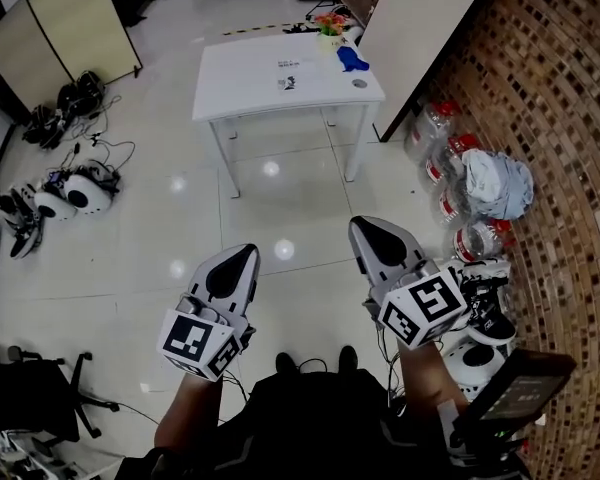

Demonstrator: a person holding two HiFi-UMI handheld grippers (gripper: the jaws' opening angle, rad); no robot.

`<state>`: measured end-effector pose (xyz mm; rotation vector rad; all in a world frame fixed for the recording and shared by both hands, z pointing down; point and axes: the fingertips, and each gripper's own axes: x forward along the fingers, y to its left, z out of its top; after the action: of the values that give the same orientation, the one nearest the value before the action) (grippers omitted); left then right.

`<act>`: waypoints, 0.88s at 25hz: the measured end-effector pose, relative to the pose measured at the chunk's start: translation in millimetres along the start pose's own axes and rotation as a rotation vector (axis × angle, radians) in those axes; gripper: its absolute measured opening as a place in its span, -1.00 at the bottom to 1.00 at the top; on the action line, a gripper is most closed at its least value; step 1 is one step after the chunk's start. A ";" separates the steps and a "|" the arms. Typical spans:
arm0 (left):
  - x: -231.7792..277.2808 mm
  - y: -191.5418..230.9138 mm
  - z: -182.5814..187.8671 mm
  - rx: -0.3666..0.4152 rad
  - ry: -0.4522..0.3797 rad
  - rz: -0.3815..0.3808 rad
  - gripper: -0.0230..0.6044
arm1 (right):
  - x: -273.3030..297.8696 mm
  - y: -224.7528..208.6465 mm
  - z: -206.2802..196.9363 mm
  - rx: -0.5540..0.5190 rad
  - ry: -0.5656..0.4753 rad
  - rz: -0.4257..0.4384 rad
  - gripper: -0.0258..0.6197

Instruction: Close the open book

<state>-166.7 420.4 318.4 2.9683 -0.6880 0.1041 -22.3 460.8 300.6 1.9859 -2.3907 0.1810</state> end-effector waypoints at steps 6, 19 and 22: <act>16.4 -42.7 18.7 0.025 -0.024 -0.007 -0.93 | -38.8 -21.7 10.2 -0.010 -0.034 -0.004 -0.89; 19.5 -79.7 27.4 0.032 -0.039 0.028 -0.93 | -71.0 -32.0 14.0 -0.021 -0.041 0.027 -0.92; 15.1 -75.6 28.8 0.026 -0.043 0.055 -0.93 | -70.8 -29.0 15.0 -0.020 -0.043 0.039 -0.92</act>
<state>-118.5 478.3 285.5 2.9852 -0.7800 0.0535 20.2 523.2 281.0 1.9555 -2.4485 0.1160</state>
